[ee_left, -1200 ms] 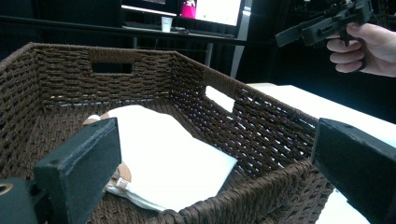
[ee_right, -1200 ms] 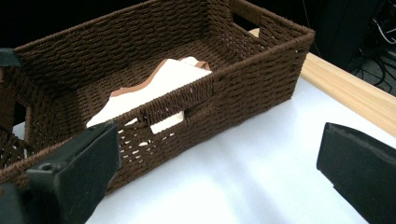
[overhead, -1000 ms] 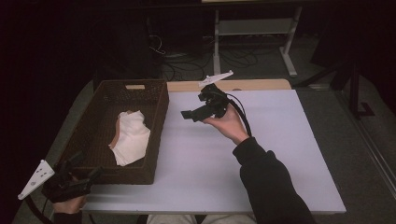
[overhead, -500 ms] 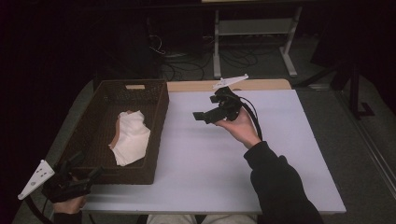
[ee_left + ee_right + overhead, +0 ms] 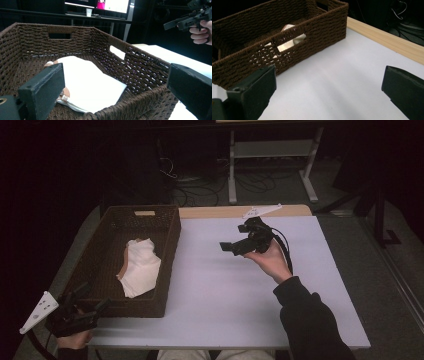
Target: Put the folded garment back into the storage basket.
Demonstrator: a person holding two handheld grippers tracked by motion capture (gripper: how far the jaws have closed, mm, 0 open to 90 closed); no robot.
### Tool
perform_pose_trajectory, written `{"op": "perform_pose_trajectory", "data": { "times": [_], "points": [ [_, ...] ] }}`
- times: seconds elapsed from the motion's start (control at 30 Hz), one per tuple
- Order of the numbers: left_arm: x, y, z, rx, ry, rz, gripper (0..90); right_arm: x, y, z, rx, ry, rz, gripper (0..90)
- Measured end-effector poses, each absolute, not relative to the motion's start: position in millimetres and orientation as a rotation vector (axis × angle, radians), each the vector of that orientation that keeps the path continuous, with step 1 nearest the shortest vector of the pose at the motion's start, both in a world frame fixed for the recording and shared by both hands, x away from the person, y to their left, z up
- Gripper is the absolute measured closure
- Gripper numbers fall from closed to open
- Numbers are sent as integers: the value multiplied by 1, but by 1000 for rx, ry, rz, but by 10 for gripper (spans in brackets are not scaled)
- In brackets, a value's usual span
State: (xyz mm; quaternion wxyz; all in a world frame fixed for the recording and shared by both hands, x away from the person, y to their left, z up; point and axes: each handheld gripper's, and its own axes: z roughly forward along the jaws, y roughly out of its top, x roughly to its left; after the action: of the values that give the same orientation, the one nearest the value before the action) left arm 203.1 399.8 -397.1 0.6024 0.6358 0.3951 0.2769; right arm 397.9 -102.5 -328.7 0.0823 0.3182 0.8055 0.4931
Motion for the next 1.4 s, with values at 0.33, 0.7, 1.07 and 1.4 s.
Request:
{"op": "perform_pose_trajectory", "data": {
  "times": [0.33, 0.7, 1.07, 1.4],
  "points": [
    [203, 400, -397, 1470, 914, 643, 11, 393, -118, -334, 976, 2391, 1463, 0],
    [203, 400, -397, 1470, 914, 643, 11, 387, -136, -341, 1010, 2370, 1458, 0],
    [203, 400, -397, 1468, 913, 641, 10, 379, -156, -351, 1051, 2350, 1459, 0],
    [203, 400, -397, 1470, 915, 642, 10, 372, -176, -360, 1086, 2320, 1459, 0]
  ]
}}
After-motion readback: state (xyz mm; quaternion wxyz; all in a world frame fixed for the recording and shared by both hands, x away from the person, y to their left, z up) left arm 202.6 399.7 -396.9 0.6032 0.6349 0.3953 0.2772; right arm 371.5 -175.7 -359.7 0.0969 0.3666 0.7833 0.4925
